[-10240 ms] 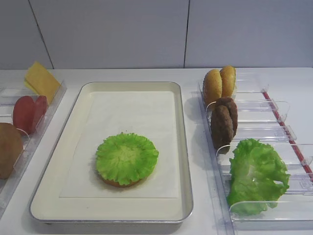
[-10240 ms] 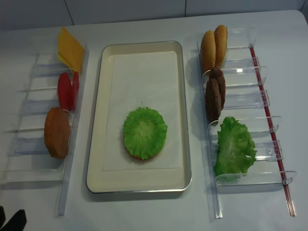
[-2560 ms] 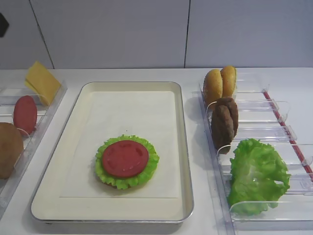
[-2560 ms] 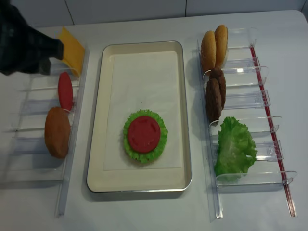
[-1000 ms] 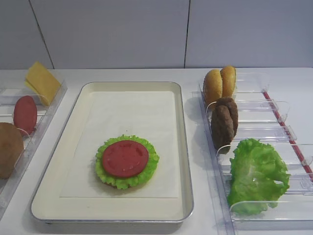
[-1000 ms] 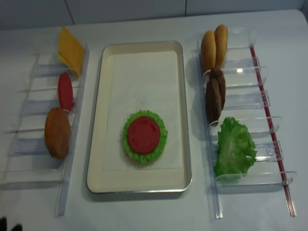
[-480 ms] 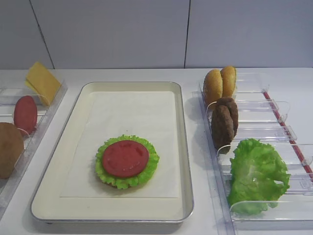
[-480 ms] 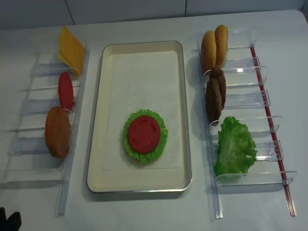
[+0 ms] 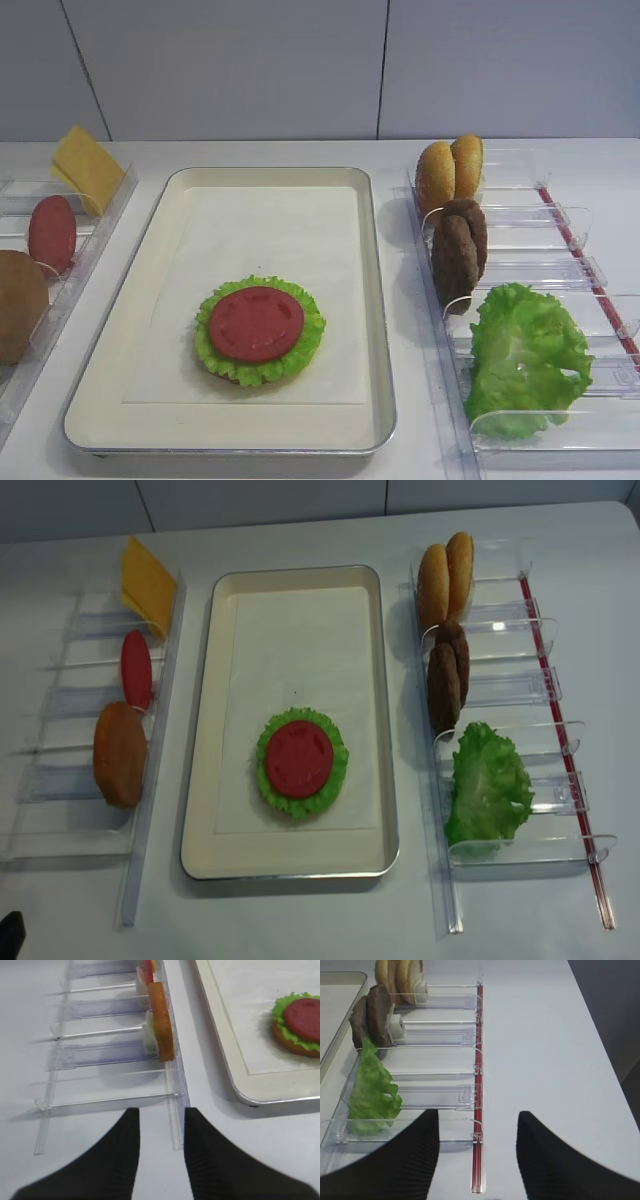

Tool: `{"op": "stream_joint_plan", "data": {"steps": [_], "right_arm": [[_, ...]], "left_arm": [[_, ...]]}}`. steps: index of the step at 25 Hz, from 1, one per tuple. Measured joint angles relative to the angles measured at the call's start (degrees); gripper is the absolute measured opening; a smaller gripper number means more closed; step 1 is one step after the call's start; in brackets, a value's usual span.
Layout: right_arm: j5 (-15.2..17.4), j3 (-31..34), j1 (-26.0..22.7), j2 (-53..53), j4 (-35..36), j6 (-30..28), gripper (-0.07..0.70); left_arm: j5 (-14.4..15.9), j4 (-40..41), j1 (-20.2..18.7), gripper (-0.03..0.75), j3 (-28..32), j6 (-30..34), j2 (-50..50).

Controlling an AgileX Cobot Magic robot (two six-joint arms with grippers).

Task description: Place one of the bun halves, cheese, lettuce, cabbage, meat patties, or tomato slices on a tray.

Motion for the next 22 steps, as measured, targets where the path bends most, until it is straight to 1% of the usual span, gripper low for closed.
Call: {"op": "stream_joint_plan", "data": {"steps": [3, 22], "right_arm": [[0.0, 0.0, 0.0, 0.0, -0.1, 0.0, 0.378], [0.0, 0.0, 0.0, 0.0, -0.2, 0.1, 0.378]], "left_arm": [[0.0, 0.1, 0.7, 0.226, 0.0, 0.0, 0.0], [0.0, 0.1, 0.7, 0.223, 0.0, -0.2, 0.0]]}}
